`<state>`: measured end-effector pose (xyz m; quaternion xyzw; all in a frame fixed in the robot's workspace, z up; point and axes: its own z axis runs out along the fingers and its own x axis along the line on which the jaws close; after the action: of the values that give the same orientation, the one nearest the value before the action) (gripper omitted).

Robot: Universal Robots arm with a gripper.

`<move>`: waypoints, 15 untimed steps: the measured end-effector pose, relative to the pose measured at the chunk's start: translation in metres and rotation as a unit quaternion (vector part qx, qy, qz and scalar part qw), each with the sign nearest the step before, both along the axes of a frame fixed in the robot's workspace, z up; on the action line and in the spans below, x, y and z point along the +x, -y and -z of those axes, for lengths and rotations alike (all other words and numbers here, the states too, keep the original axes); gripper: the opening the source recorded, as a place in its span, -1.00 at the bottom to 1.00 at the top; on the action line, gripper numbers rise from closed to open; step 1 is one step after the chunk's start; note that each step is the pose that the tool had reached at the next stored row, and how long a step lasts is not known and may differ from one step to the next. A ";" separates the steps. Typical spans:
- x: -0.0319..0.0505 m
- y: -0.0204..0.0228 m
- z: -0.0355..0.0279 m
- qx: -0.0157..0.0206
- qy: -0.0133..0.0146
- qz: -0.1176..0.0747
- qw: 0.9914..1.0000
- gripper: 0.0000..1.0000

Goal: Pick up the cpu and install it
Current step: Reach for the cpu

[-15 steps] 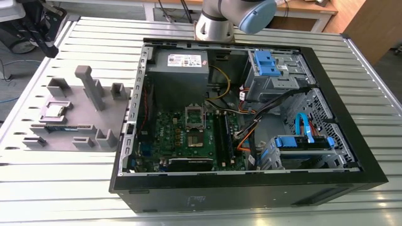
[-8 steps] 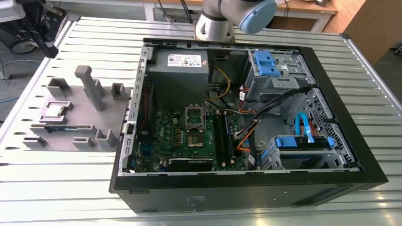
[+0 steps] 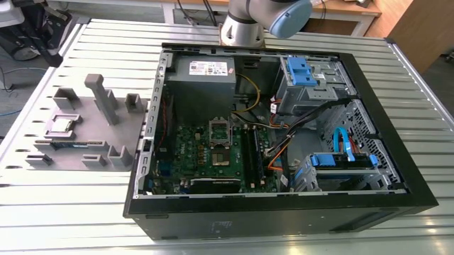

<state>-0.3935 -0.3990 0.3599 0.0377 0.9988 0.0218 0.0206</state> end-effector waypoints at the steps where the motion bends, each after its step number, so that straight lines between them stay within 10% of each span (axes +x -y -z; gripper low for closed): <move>1: -0.0014 0.0000 0.0009 0.000 0.000 0.000 1.000 -0.79; 15: -0.0180 0.0000 0.0145 -0.001 0.000 0.000 1.000 -0.79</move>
<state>-0.4114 -0.3989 0.3454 0.0377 0.9989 0.0205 0.0208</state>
